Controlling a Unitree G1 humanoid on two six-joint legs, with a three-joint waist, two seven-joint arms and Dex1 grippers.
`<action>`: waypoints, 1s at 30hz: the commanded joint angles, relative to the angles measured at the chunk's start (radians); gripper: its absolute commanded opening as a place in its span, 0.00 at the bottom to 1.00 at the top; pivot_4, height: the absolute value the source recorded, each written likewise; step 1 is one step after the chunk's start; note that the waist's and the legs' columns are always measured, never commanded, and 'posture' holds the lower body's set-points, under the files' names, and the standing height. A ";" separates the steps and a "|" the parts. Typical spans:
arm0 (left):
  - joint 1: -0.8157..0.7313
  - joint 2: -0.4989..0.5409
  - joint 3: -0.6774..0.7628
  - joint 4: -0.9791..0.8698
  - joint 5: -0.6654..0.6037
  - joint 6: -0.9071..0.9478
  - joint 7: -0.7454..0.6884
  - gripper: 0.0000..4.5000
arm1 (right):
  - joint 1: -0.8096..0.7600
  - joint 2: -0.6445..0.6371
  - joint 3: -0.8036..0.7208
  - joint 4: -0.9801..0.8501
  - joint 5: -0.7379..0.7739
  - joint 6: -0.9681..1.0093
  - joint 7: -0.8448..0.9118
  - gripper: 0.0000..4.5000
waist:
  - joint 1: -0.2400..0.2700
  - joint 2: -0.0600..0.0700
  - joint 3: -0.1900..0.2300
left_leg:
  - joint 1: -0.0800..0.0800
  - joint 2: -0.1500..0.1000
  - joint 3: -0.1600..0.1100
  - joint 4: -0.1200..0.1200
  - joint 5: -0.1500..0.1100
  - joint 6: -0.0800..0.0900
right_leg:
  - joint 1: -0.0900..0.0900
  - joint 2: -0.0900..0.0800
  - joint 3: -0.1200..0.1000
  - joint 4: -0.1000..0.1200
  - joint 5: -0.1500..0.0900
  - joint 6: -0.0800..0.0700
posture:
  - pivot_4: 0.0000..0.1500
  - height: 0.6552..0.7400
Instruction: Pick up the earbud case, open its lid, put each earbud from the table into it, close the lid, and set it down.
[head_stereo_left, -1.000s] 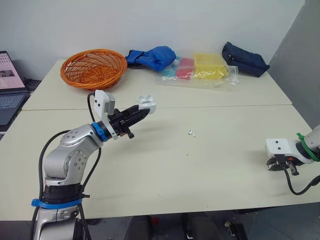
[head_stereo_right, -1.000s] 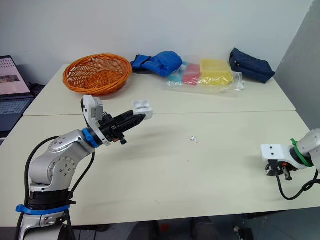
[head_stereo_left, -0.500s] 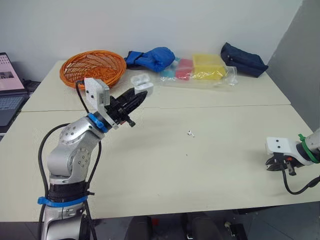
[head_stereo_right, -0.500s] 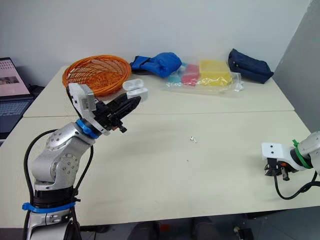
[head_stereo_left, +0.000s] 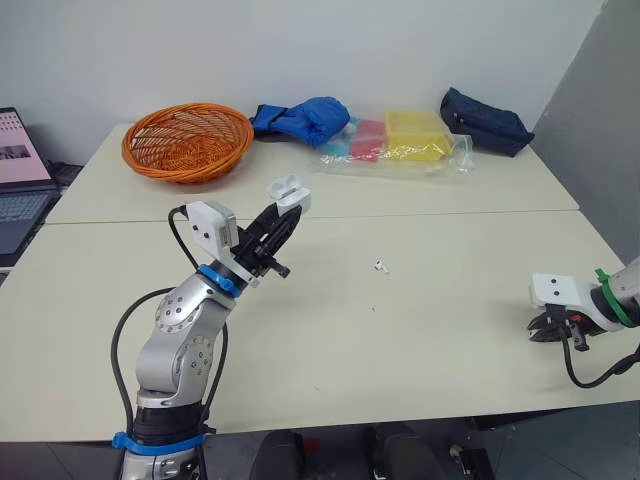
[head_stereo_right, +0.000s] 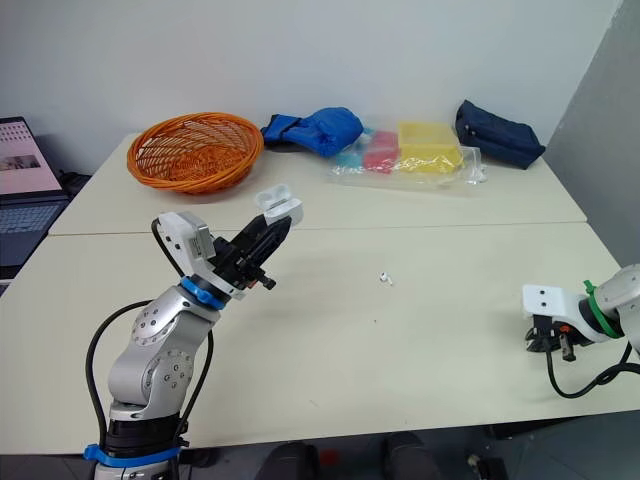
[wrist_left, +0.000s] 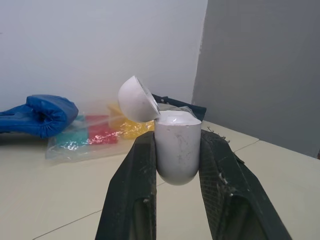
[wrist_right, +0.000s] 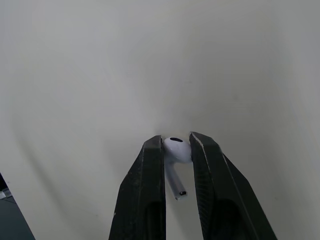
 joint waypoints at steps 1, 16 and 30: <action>-0.009 0.014 -0.003 -0.035 -0.003 -0.015 -0.009 0.17 | -0.012 0.001 -0.007 0.018 -0.005 -0.015 -0.008 0.09 | 0.000 0.000 0.000 | 0.000 0.000 0.000 0.000 0.000 0.000 | 0.000 0.000 0.000 0.000 0.000 0.000 | 1.00 1.00; -0.005 0.020 -0.005 -0.039 -0.026 -0.001 0.000 0.17 | -0.032 -0.030 -0.011 0.061 -0.022 -0.061 0.005 0.99 | 0.000 0.000 0.000 | 0.000 0.000 0.001 0.000 0.000 0.000 | 0.000 0.000 0.000 0.000 0.000 0.000 | 1.00 1.00; 0.027 0.019 -0.021 -0.058 -0.011 -0.009 0.011 0.17 | 0.013 -0.045 -0.024 -0.012 0.010 0.146 -0.007 0.71 | 0.001 0.000 0.000 | 0.000 0.000 0.000 0.000 0.000 0.000 | 0.000 0.000 0.000 0.000 -0.001 -0.001 | 1.00 1.00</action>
